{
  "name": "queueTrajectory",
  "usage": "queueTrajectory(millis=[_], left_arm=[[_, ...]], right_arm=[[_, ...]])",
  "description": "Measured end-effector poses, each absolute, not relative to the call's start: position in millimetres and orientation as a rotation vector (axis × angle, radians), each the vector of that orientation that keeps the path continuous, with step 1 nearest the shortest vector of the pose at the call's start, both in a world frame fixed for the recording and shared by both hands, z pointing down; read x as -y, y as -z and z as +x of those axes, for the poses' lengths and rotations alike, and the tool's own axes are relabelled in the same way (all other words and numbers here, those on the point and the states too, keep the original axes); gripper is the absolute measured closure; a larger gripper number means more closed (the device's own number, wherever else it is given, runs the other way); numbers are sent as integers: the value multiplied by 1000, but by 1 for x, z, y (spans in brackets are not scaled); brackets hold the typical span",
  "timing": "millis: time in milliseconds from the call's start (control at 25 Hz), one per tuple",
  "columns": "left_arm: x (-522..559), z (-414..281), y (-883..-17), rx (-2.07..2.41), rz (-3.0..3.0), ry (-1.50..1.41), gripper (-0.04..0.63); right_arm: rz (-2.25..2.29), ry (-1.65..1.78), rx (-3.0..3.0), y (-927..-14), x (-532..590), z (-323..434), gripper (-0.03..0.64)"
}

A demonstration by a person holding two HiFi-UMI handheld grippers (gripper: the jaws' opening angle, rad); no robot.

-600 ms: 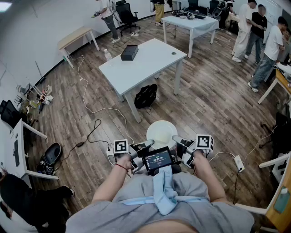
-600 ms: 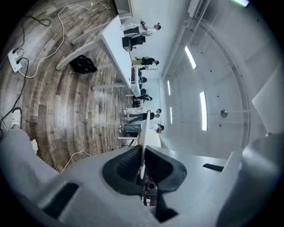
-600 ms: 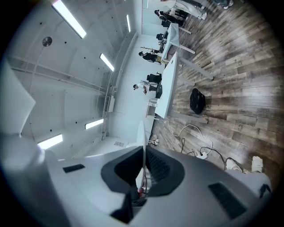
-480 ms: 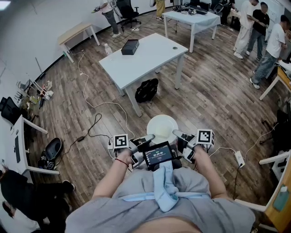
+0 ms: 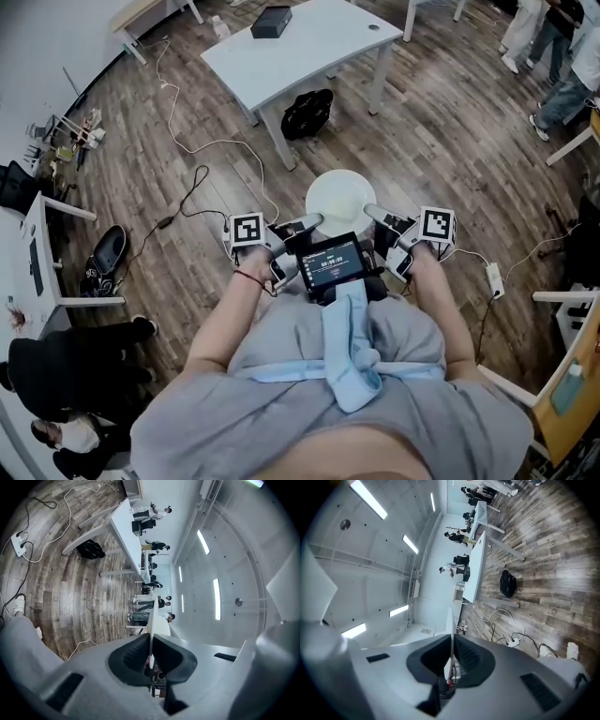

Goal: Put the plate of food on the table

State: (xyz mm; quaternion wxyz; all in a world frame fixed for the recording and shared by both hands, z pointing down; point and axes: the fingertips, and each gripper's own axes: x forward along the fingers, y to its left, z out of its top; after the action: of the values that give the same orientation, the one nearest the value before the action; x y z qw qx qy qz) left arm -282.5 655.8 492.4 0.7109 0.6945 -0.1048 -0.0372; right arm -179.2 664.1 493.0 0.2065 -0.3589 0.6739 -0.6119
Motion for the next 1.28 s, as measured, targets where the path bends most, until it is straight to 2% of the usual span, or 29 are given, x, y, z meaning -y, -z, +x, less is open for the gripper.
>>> queueTrajectory(millis=[920,1280], left_arm=[[-644,-272,-491,230,1529,90,566],[-543,-260,-493,225,1504,86,566]], right_arm=[[-961,1715,-1825,-489,-654,-171,578],[-975,1763,-1802,-490,-553,-161,578]])
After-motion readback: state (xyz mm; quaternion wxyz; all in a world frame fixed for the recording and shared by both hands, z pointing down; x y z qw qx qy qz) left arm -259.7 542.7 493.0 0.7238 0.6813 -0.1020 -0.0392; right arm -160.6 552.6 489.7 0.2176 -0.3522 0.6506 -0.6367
